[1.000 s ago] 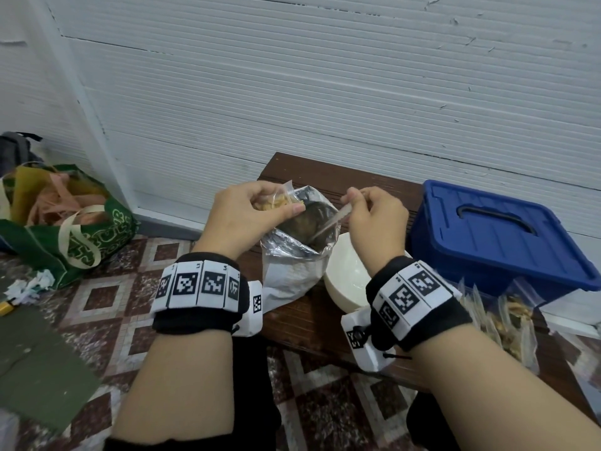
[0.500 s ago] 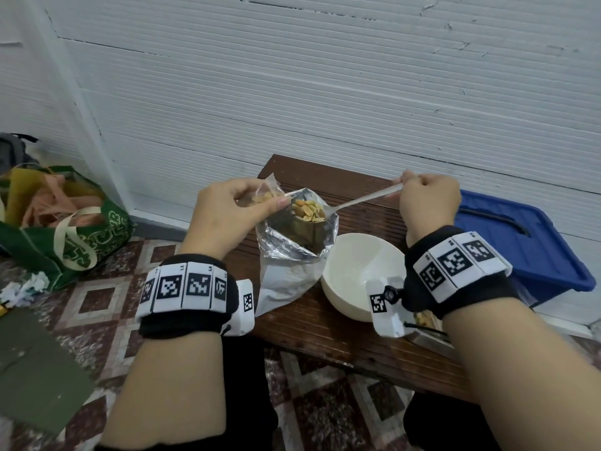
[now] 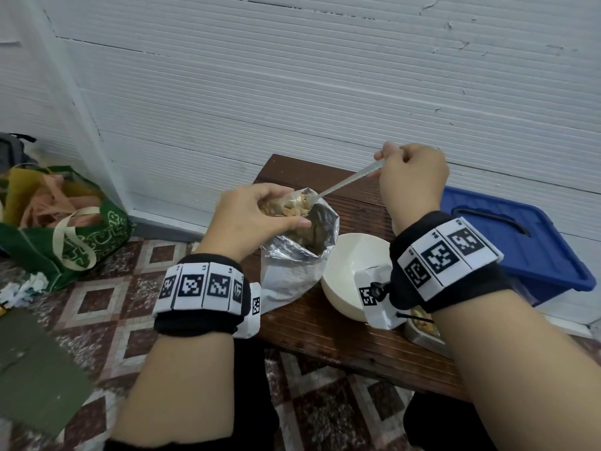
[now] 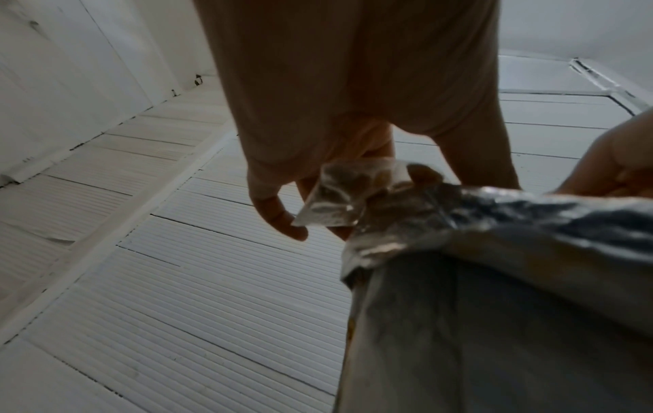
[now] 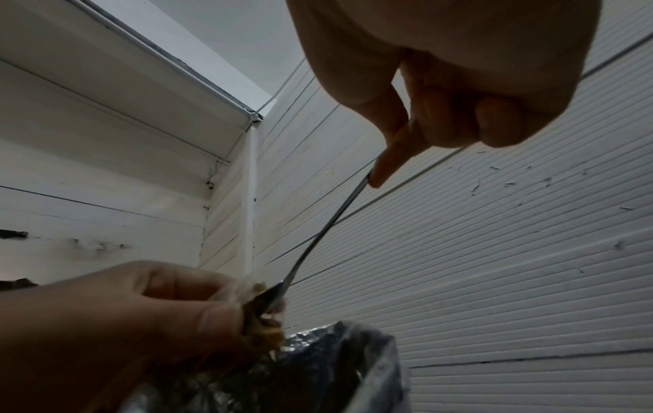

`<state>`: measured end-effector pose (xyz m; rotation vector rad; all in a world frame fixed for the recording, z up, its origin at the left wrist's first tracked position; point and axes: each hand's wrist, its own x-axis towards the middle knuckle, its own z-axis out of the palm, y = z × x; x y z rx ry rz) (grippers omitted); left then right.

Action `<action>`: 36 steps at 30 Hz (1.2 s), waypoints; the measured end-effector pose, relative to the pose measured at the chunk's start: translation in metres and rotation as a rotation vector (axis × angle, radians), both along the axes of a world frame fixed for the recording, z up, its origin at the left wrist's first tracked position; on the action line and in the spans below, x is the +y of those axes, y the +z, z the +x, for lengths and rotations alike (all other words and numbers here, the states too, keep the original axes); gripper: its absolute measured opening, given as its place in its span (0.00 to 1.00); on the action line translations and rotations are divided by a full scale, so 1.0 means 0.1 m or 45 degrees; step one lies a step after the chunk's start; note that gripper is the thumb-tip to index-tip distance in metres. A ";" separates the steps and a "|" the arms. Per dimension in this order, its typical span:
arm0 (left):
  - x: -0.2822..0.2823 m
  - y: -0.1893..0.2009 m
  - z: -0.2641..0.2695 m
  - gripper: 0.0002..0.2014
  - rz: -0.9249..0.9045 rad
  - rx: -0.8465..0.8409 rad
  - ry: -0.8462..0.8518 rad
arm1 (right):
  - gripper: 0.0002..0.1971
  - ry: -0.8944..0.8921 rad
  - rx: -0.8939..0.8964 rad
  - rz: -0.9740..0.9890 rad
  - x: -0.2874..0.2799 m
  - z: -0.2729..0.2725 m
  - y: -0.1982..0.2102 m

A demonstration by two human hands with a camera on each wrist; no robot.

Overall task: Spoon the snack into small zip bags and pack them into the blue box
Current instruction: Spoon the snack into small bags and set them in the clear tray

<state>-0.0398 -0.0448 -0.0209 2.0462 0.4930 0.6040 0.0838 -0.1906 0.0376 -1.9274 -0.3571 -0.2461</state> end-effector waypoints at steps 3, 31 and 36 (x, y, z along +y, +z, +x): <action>-0.01 0.00 0.01 0.26 0.003 -0.016 0.028 | 0.14 0.035 -0.088 -0.008 0.06 -0.06 0.03; -0.07 0.10 -0.01 0.17 -0.310 -0.417 0.088 | 0.18 0.099 -0.024 -0.155 -0.06 -0.34 -0.71; -0.15 0.15 0.01 0.15 -0.290 -0.461 0.032 | 0.17 0.135 0.047 -0.133 -0.06 -0.37 -0.77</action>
